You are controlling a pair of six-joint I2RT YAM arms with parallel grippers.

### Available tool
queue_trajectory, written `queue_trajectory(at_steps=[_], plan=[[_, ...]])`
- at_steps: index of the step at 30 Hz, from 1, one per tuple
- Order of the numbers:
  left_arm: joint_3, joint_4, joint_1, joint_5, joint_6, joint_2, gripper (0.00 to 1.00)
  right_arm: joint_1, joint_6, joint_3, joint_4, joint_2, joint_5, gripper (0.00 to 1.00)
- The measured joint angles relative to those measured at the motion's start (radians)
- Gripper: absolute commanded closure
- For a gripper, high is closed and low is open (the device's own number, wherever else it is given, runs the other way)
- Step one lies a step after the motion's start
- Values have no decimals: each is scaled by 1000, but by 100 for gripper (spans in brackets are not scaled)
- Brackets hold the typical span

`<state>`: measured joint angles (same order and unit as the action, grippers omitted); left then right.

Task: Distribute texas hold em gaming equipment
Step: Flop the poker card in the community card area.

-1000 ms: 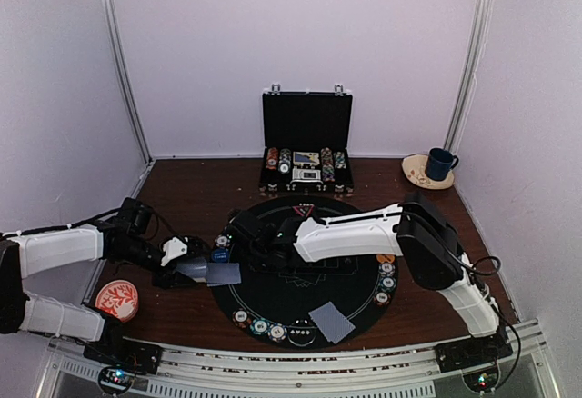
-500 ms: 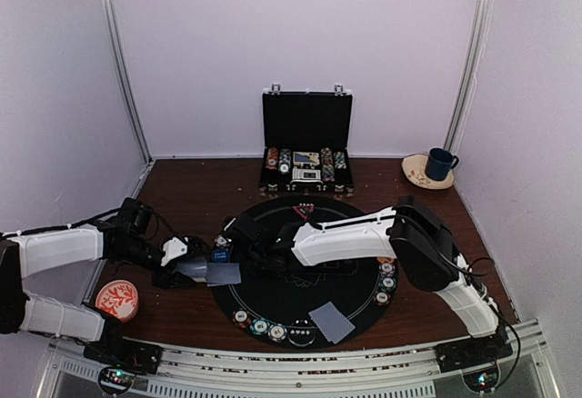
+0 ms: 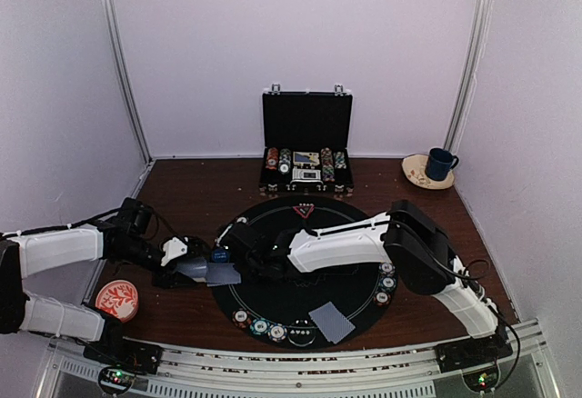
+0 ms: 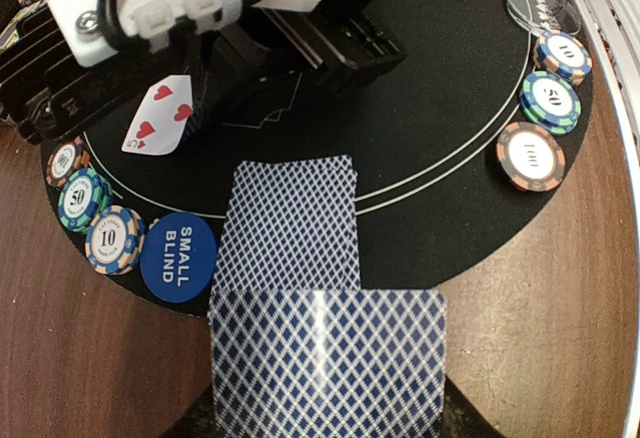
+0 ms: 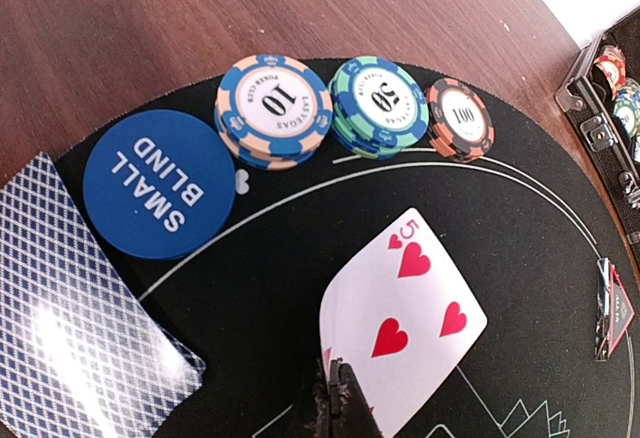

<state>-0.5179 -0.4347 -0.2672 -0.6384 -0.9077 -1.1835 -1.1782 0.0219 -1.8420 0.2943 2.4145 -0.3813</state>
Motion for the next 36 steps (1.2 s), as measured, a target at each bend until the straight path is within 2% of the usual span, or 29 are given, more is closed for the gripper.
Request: queue_trajectory(at_steps=[12, 36], plan=[[0, 0, 0, 0, 0, 0, 89, -6, -22, -18, 1, 13, -2, 85], [0, 0, 0, 0, 0, 0, 89, -26, -43, 22, 7, -16, -38, 69]])
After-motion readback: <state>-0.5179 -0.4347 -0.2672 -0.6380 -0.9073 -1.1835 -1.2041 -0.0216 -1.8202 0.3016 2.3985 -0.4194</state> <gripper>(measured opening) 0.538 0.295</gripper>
